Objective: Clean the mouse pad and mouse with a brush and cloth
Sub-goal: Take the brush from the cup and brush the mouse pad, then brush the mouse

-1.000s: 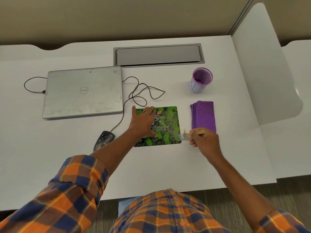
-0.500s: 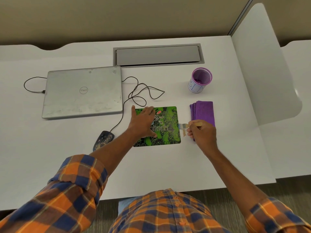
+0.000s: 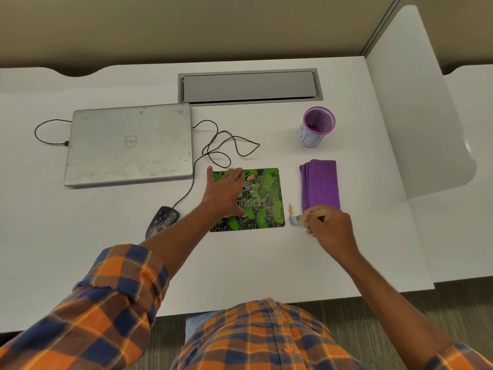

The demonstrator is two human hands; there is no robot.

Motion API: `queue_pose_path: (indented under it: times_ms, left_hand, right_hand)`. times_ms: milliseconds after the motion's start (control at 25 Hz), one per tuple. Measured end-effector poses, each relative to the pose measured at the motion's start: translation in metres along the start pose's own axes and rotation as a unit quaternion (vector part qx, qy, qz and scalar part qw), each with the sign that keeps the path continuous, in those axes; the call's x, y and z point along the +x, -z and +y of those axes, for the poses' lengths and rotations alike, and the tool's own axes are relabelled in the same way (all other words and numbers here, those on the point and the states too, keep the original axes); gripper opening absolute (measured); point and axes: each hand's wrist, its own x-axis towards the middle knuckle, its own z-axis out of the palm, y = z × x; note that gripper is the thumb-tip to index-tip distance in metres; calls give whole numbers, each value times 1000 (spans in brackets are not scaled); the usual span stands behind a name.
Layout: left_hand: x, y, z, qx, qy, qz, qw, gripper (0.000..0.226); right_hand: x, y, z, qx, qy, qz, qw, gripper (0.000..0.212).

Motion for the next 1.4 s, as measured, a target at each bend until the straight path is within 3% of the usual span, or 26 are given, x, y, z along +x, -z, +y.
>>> queue_pose_path:
  times_ms: [240,360,640,920,1040,1200,1400]
  left_hand:
    - [0,1,1,-1,1,-4,1000,129]
    - [0,1,0,-1,1,-3,1000,129]
    - [-1,2,1,0,3,-2,1000,128]
    - [-4,8,9,-1,19,-14,1000,127]
    - [-10,16,15,-51,26,5,998,109]
    - [-37,21,18,-161,50,100,981,67]
    - [-87,24,-2,-297,86,176,934,51]
  right_hand:
    - [2,-9,-5,31,-21,-28,999,23]
    - [3,-4,3,6,-12,-5,1000,21]
    - [15,-15,-13,92,-47,10,995,20]
    - [20,-9,-11,95,-37,45,994,15]
    - [14,-10,-18,152,-24,31,988,6]
    - [-1,-30,-40,197,-3,2,980,12]
    - [-21,-69,-70,194,24,-49,980,18]
